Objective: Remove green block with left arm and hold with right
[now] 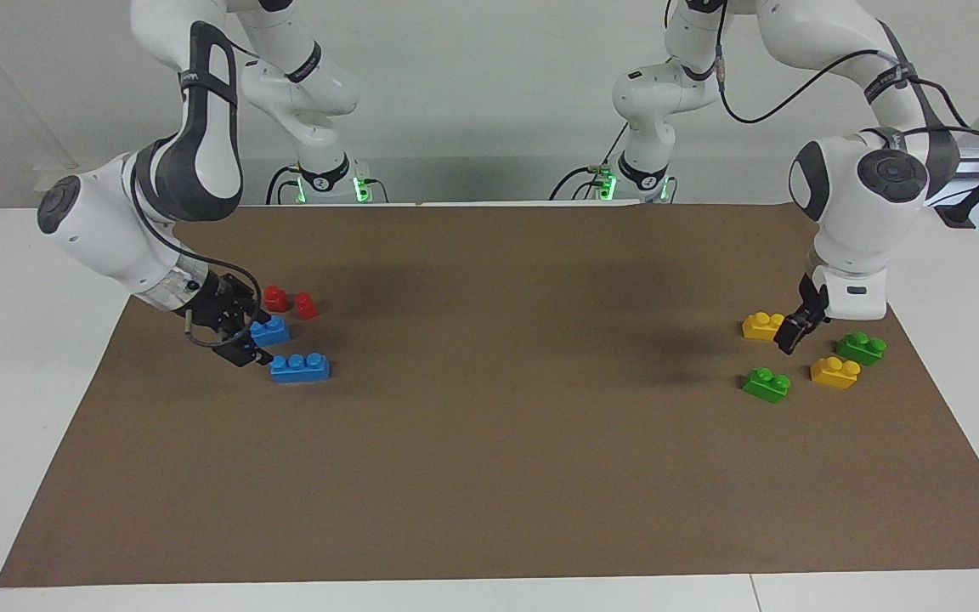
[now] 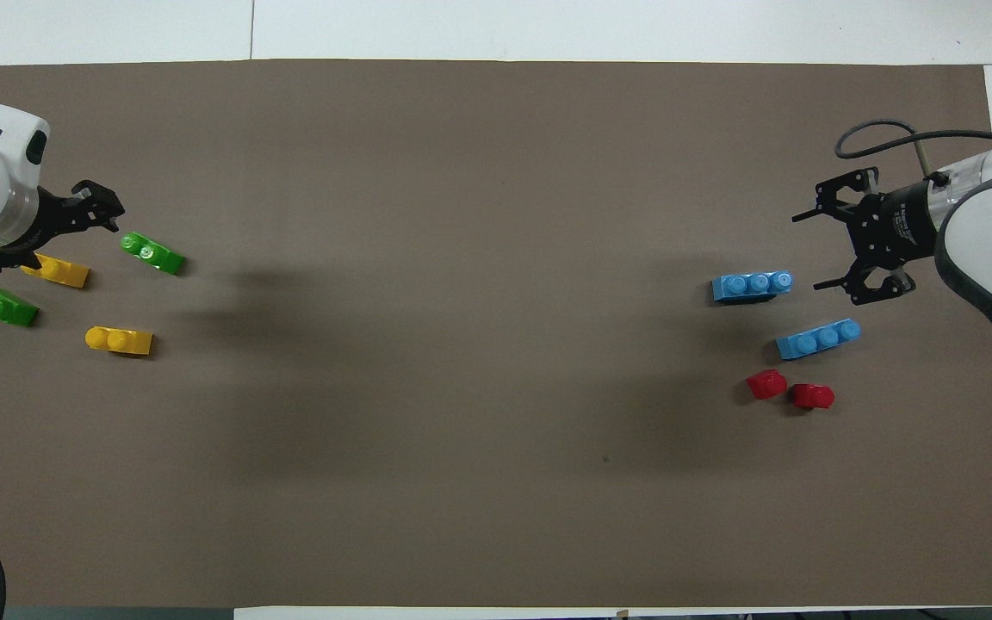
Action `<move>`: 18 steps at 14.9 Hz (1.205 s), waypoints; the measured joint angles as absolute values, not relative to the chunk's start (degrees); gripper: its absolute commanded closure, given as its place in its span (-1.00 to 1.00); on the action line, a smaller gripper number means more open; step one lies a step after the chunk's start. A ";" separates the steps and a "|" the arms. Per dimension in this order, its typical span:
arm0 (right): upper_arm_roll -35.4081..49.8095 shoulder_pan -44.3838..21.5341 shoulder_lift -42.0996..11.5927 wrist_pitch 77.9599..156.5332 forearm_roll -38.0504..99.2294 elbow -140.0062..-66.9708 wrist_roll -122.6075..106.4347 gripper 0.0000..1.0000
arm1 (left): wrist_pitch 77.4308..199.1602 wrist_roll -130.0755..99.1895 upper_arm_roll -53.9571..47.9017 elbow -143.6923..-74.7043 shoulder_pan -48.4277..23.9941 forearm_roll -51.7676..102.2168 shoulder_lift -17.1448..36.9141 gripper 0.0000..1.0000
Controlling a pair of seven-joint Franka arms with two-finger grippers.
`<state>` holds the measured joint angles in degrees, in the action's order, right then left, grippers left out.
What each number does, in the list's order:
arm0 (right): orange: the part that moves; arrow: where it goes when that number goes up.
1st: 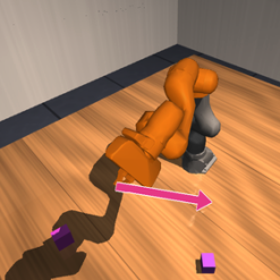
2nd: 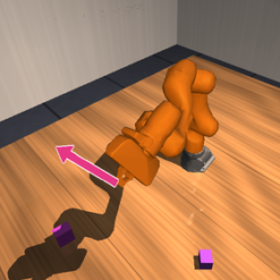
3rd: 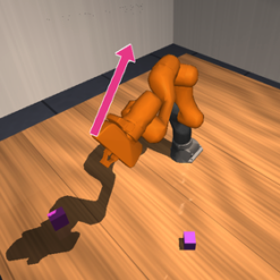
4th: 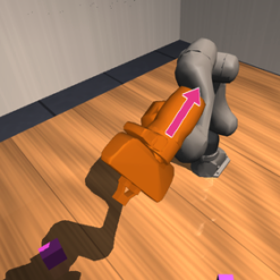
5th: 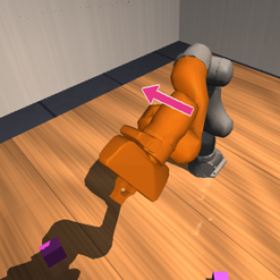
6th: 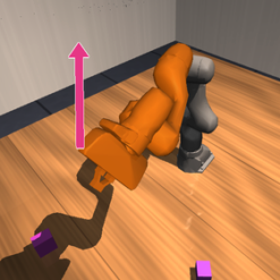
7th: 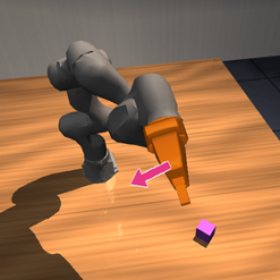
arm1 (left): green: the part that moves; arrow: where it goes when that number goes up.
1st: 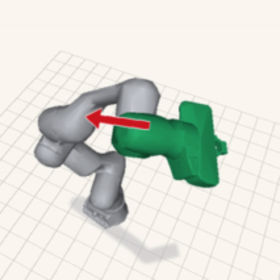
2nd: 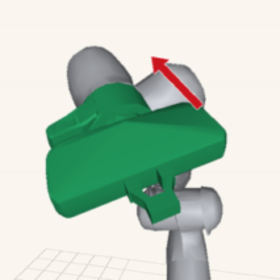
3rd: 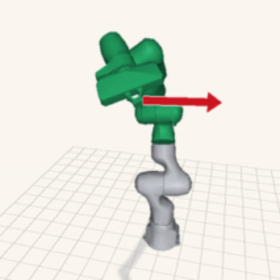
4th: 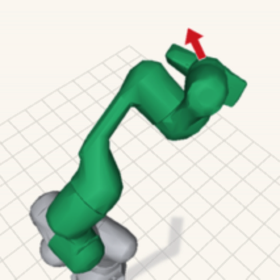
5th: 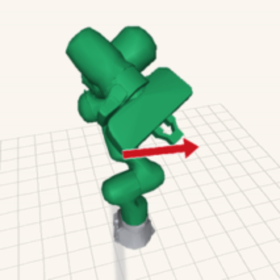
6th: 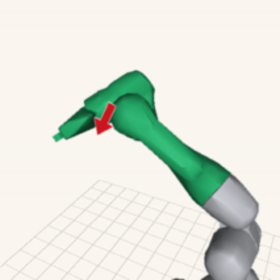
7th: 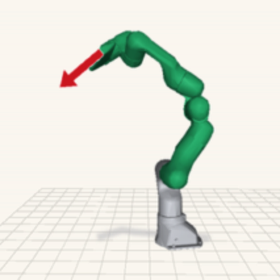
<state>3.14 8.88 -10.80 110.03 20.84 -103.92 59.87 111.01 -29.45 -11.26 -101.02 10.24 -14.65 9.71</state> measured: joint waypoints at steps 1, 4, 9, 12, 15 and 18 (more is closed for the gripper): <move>3.15 8.88 -10.14 108.99 19.36 -102.99 59.87 -1.00 | 107.32 -26.20 -11.46 -99.45 10.17 -14.56 9.20 -1.00; 3.65 8.79 -7.72 103.25 14.45 -99.33 57.34 -1.00 | 97.71 -19.34 -12.49 -94.23 10.07 -11.09 8.74 -1.00; 4.07 8.11 -2.36 94.33 10.09 -96.16 39.62 -1.00 | 87.74 -17.59 -13.51 -89.04 10.02 -3.77 7.27 -1.00; 4.14 6.70 1.47 89.53 7.04 -96.08 26.46 -1.00 | 85.03 -15.23 -13.54 -87.81 10.02 -1.49 5.69 -1.00; 4.17 6.15 4.04 88.17 4.65 -96.08 19.28 -1.00 | 83.99 -10.48 -13.53 -87.60 10.03 -0.22 3.63 -1.00; 4.07 6.17 4.55 88.25 1.22 -96.07 11.14 -1.00 | 83.05 -9.38 -13.53 -87.97 10.02 -0.11 1.15 -1.00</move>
<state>4.07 6.17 4.55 88.25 1.22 -96.07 11.14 83.05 -9.38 -13.53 -87.97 10.02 -0.11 1.15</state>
